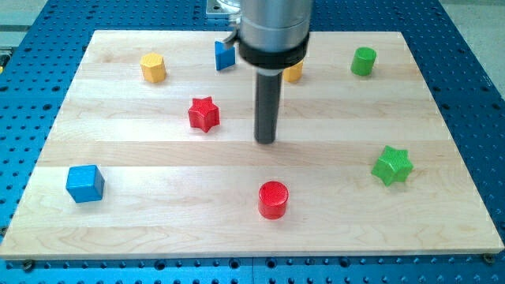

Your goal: Keep cube in between green blocks

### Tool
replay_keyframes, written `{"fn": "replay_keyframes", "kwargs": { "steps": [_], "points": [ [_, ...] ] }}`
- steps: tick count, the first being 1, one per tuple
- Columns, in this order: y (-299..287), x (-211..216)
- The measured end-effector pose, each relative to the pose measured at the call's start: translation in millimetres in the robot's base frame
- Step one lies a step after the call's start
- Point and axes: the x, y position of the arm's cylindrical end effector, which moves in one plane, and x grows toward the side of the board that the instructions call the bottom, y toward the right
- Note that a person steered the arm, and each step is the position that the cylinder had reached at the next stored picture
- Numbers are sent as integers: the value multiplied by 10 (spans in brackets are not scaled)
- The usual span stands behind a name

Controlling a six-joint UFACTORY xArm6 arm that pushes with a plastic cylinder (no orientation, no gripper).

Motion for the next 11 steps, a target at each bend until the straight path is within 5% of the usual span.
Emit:
{"fn": "replay_keyframes", "kwargs": {
  "steps": [2,3,4,6,7,9,11],
  "points": [
    [-691,42],
    [-1103,-304],
    [-1214,-114],
    [-2924,129],
    [-3130,523],
    [-1829,570],
    [-2358,1034]
  ]
}}
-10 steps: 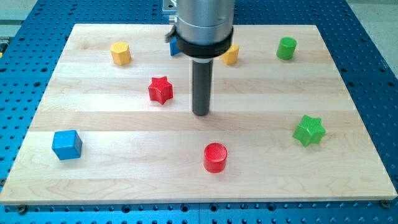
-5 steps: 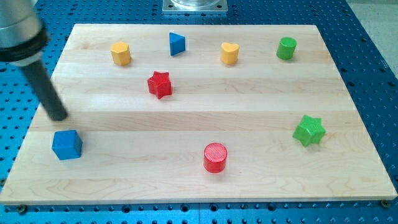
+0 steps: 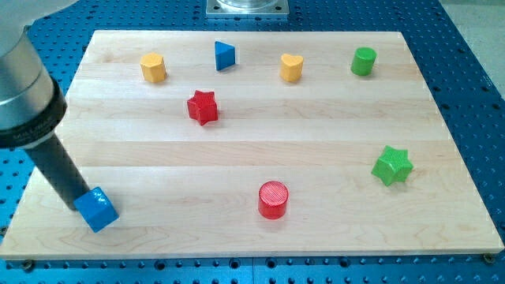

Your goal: Keep cube in between green blocks

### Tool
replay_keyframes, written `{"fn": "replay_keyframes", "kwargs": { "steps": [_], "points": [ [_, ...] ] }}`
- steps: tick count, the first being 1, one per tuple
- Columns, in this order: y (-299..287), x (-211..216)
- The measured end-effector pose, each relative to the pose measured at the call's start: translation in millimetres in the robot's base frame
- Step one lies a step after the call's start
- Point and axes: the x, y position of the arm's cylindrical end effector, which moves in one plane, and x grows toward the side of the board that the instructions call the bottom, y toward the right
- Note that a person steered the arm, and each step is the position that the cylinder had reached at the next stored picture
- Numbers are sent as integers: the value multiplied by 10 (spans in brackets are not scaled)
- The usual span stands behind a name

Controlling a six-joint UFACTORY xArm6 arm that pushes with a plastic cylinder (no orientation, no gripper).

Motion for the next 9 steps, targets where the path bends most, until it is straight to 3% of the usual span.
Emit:
{"fn": "replay_keyframes", "kwargs": {
  "steps": [1,2,3,4,5,6,7,8,9],
  "points": [
    [-404,421],
    [97,417],
    [410,-267],
    [987,-525],
    [1434,-561],
    [984,-257],
    [1744,-167],
    [2679,-454],
    [2963,-416]
  ]
}}
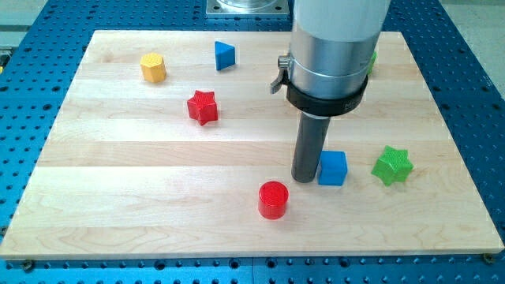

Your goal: Keep cube in between green blocks

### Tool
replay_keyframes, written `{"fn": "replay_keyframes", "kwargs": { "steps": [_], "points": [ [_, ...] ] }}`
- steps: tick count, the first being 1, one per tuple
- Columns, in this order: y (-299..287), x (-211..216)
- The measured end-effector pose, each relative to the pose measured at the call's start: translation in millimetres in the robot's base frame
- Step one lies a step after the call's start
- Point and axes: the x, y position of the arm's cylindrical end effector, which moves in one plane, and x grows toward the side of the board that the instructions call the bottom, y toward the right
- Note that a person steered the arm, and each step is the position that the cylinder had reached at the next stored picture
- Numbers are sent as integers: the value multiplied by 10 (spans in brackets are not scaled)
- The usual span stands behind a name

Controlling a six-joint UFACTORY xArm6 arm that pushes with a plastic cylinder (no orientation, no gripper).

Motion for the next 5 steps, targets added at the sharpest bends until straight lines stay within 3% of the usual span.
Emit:
{"fn": "replay_keyframes", "kwargs": {
  "steps": [1,2,3,5],
  "points": [
    [329,290],
    [696,107],
    [735,-361],
    [380,-665]
  ]
}}
